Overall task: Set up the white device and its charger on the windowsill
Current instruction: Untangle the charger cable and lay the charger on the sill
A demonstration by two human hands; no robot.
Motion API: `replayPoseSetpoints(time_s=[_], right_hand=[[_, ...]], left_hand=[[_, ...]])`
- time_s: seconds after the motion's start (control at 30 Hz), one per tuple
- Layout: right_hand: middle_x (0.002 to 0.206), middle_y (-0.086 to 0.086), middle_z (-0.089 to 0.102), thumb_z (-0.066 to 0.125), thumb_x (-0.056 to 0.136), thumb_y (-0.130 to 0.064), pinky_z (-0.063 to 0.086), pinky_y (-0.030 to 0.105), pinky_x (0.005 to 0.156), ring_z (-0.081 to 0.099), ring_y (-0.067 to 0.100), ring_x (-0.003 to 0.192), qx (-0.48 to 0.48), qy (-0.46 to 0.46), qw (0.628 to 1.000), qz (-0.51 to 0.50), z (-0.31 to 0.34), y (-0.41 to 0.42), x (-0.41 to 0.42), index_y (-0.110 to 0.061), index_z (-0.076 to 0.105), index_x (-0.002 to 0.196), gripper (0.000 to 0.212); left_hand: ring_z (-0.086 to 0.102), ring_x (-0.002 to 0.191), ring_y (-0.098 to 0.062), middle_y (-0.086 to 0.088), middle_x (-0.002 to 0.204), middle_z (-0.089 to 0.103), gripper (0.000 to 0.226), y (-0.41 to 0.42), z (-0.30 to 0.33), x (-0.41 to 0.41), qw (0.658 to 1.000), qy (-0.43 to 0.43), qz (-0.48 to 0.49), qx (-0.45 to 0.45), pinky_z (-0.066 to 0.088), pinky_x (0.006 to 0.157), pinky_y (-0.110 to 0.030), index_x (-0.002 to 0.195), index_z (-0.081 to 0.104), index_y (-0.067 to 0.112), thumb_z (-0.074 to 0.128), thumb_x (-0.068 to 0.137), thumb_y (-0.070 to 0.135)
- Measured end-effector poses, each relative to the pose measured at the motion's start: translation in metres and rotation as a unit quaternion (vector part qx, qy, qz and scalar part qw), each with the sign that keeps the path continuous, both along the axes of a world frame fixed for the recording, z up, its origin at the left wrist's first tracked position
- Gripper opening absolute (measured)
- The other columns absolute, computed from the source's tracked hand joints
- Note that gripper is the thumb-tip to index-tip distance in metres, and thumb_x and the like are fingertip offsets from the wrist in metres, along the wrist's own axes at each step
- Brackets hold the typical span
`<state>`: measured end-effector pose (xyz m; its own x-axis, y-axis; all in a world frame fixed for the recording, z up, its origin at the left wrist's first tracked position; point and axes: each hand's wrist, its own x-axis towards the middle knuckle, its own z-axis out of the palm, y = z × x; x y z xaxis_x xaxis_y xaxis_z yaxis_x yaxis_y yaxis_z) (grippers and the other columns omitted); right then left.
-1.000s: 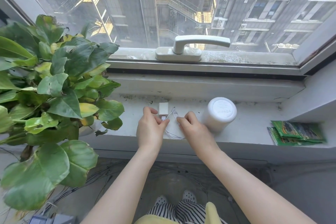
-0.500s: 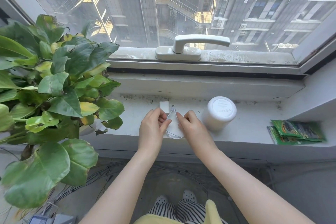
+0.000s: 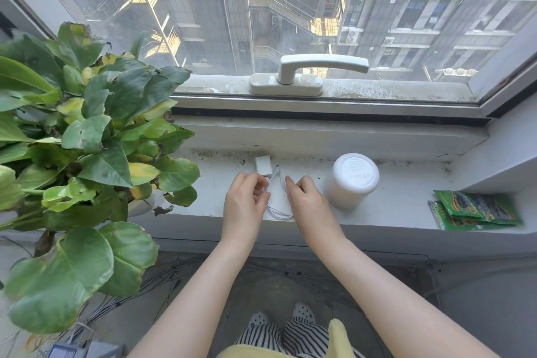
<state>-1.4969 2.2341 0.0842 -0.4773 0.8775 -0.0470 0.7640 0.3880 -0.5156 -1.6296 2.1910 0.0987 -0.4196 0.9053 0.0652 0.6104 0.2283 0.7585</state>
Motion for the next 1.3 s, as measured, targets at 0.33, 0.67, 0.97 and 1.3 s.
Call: replayPoseSetpoints(time_s=[0.33,0.67,0.97,1.3], right_hand=[[0.077,0.011,0.048,0.066,0.074,0.011,0.044,0.041,0.039,0.049,0.034,0.054,0.074,0.04,0.996,0.0,-0.008,0.003,-0.001,-0.004,0.054,0.081,0.02],[0.076,0.008,0.042,0.07,0.066,0.016,0.035,0.035,0.035,0.039,0.028,0.052,0.116,0.028,0.993,-0.001,-0.014,0.004,-0.001,-0.006,0.052,0.078,0.03],[0.08,0.012,0.05,0.074,0.068,0.012,0.034,0.028,0.039,0.051,0.028,0.06,0.123,0.033,0.992,-0.002,-0.012,0.002,-0.001,-0.003,0.06,0.088,0.029],[0.095,0.012,0.05,0.069,0.072,0.009,0.047,0.033,0.048,0.051,0.024,0.07,0.098,-0.009,0.995,-0.009,-0.008,-0.008,0.007,-0.002,0.048,0.131,0.063]], left_hand=[[0.049,0.092,-0.021,-0.002,0.098,0.053,0.032,0.028,-0.007,0.002,0.998,0.033,0.061,0.012,0.04,0.08,-0.027,0.097,0.051,0.009,0.074,0.077,0.02],[0.047,0.092,-0.017,0.001,0.096,0.05,0.031,0.026,-0.01,0.003,0.997,0.043,0.064,0.022,0.036,0.079,-0.021,0.097,0.05,0.009,0.073,0.079,0.02],[0.047,0.093,-0.018,-0.003,0.105,0.049,0.033,0.015,-0.008,0.004,0.996,0.05,0.071,0.026,0.04,0.082,-0.025,0.098,0.05,0.011,0.074,0.078,0.023],[0.05,0.096,-0.016,0.001,0.111,0.056,0.018,-0.001,-0.006,0.018,0.988,0.134,-0.039,0.069,0.043,0.083,-0.029,0.098,0.063,0.019,0.069,0.081,0.019]])
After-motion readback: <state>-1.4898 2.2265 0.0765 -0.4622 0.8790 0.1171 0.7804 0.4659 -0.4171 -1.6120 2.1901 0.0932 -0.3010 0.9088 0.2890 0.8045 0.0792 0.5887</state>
